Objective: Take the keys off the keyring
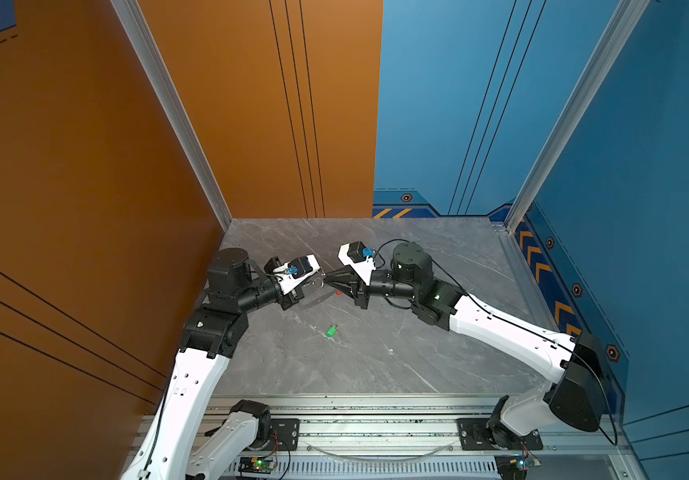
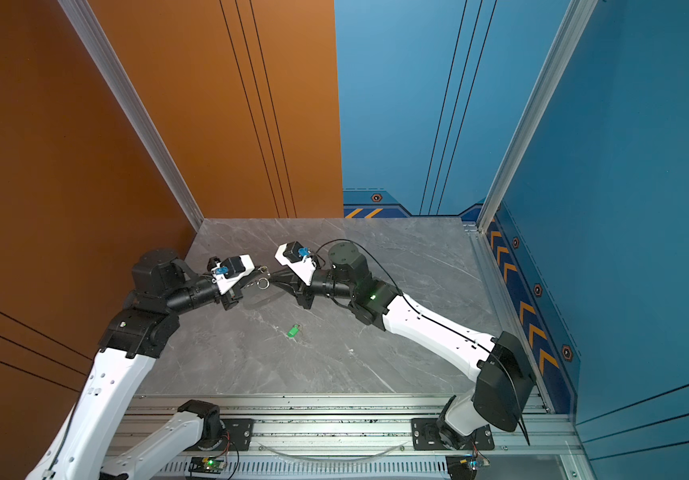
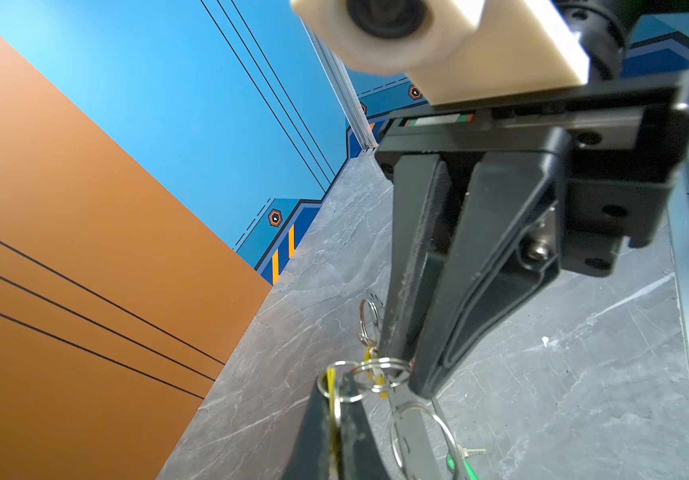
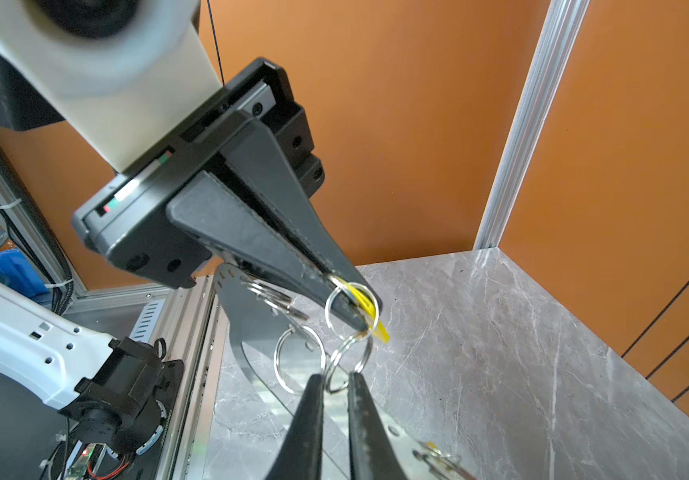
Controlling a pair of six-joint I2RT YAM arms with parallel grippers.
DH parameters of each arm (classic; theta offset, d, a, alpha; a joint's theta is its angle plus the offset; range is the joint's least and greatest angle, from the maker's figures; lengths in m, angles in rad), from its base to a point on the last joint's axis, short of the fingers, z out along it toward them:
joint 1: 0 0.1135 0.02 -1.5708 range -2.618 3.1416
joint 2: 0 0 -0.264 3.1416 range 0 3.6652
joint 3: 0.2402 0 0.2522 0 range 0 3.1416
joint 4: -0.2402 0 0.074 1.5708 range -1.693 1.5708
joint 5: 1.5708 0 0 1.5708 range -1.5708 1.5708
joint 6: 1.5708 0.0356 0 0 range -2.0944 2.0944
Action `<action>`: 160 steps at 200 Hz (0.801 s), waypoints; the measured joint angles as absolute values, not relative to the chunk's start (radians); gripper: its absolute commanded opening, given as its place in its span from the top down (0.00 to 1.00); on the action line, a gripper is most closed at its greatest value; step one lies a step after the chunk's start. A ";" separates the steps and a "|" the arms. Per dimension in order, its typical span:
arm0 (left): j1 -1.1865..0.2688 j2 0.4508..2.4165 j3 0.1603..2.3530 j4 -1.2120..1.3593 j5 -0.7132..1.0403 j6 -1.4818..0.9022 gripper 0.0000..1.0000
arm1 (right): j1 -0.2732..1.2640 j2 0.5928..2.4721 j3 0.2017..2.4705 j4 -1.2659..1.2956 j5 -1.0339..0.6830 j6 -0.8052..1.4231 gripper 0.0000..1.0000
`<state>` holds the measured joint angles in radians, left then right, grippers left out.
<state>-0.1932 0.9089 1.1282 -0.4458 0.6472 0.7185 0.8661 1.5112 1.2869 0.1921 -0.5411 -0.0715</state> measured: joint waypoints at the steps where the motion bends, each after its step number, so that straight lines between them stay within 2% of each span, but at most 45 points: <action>1: -0.193 0.909 1.128 -0.446 0.647 0.719 1.00 | 0.866 1.511 1.287 0.192 -0.541 -0.071 0.88; 62: -0.193 0.909 1.128 -0.456 0.641 0.737 1.00 | 0.865 1.520 1.298 0.182 -0.540 -0.071 0.98; 160: -0.235 0.916 1.174 -0.561 0.546 0.851 1.00 | 0.849 1.557 1.420 -0.029 -0.575 -0.062 1.00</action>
<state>-0.2348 0.9161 1.1740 -0.5613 0.5457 0.8509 0.8486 1.5574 1.4200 -0.0292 -0.5747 -0.0620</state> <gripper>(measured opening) 0.062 0.052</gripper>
